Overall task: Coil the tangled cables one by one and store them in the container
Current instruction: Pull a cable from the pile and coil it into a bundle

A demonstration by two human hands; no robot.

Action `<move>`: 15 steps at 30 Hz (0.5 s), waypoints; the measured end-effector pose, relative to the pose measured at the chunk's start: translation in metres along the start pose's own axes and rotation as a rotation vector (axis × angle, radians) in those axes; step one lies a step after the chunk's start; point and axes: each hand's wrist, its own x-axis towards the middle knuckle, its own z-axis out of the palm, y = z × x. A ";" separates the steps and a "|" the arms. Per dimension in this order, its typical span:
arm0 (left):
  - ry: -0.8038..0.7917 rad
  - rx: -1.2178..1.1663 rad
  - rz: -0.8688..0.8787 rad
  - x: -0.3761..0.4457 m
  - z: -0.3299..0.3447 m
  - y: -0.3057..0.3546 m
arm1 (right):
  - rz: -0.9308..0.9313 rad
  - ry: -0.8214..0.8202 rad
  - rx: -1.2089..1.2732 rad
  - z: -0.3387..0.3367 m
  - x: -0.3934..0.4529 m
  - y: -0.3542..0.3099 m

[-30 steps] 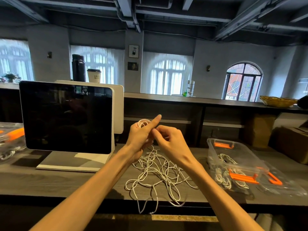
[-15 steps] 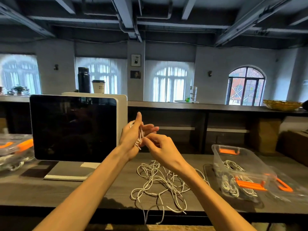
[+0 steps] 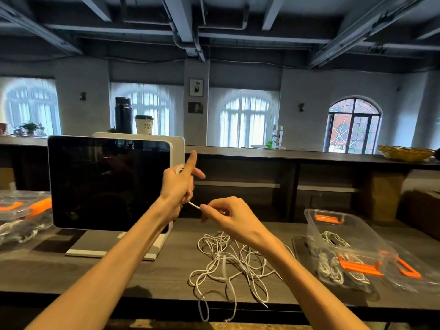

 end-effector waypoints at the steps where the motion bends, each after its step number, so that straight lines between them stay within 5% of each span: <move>1: 0.033 0.086 0.021 0.000 0.001 0.000 | -0.021 0.015 0.000 -0.002 0.001 0.000; 6: 0.070 0.262 0.046 0.002 0.008 -0.006 | -0.176 -0.015 -0.142 -0.006 0.003 -0.016; 10: -0.114 0.305 0.001 -0.006 0.013 -0.009 | -0.274 -0.013 -0.337 -0.010 0.009 -0.021; 15: -0.451 0.091 -0.251 -0.014 0.005 -0.006 | -0.285 0.146 -0.170 -0.019 0.006 -0.028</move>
